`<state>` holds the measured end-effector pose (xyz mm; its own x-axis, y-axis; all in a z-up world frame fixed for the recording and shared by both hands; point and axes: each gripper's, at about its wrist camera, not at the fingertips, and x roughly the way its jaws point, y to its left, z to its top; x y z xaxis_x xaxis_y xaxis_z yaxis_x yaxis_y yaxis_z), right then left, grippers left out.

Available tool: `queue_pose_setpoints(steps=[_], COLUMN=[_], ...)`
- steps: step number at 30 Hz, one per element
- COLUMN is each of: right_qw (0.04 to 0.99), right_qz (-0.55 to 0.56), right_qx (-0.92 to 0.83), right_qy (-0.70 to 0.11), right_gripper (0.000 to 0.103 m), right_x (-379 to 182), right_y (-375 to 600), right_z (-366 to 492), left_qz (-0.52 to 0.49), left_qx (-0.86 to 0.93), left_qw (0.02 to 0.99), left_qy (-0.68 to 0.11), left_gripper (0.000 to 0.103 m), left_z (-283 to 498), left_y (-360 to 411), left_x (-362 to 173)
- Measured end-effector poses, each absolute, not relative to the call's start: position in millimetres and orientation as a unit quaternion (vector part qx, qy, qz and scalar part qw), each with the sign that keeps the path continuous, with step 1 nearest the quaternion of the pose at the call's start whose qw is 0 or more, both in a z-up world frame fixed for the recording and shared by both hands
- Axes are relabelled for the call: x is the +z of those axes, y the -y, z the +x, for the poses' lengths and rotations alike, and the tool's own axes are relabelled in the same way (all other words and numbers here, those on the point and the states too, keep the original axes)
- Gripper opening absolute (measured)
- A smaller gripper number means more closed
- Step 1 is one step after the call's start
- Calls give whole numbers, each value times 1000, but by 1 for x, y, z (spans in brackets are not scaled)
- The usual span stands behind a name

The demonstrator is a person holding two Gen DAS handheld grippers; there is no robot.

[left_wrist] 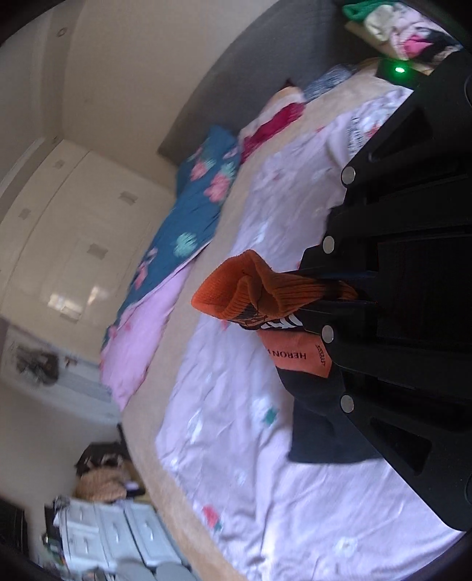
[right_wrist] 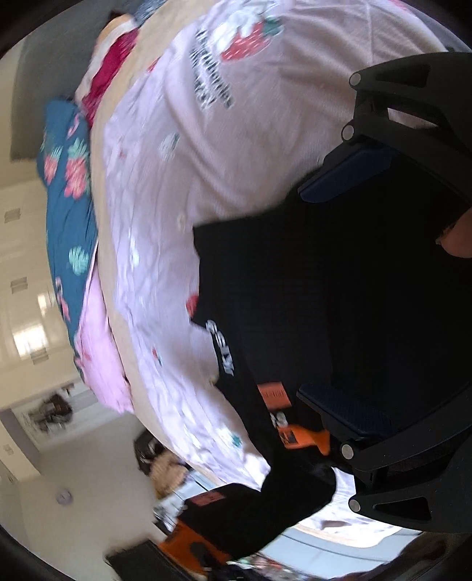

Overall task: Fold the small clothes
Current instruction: 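Fold the held sleeve across the shirt body with the left tool and release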

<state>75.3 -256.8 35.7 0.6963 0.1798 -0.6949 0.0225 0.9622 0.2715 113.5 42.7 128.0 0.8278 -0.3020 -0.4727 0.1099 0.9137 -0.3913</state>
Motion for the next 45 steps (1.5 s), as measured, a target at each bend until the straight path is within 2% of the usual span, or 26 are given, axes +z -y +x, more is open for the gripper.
queue_pose_setpoints(steps=[12,21,24,26,27,32,34,35,36,38,40,41,42,43,44,45], right_qw=[901,892,889,886,885,874,872,871,870,867,864,863,863,864,868,872], right_qz=[178,195,198,200,199,187,173,162,153,139,124,123,128,128,122,115], right_qx=[-21,-40,-40,-31,-27,28,51,61,72,87,83,82,92,96,100,106], right_qy=[-396,-405,-411,-417,-420,-447,-455,-460,-464,-470,-482,-483,-480,-477,-470,-464], right_gripper=[99,99,99,99,99,99,98,95,86,77,58,39,26,22,12,12], right_x=[25,16,13,9,8,-7,-13,-17,-21,-28,-39,-43,-45,-44,-41,-36], right_y=[310,323,323,319,317,288,271,260,250,233,220,215,212,210,207,204], right_z=[74,74,77,79,81,91,95,98,100,104,110,111,111,110,109,109], left_qz=[-109,-73,-68,-76,-79,-90,-100,-101,-103,-107,-113,-119,-128,-135,-141,-147], left_qx=[-198,-239,-258,-273,-280,-272,-246,-229,-209,-176,-143,-130,-113,-101,-89,-73], left_qw=[896,863,850,840,837,846,857,864,872,882,891,894,896,898,899,900], left_qy=[-382,-439,-454,-464,-464,-451,-442,-438,-432,-424,-416,-413,-409,-408,-406,-404], left_gripper=[2,5,17,41,46,64,67,68,69,73,80,84,86,89,89,90], left_z=[120,118,116,113,111,106,108,110,111,114,116,117,118,120,120,120], left_y=[36,66,69,68,66,47,28,19,6,-14,-36,-45,-56,-64,-72,-84], left_x=[34,-11,-21,-26,-26,-14,-6,-2,2,9,16,19,21,22,23,23])
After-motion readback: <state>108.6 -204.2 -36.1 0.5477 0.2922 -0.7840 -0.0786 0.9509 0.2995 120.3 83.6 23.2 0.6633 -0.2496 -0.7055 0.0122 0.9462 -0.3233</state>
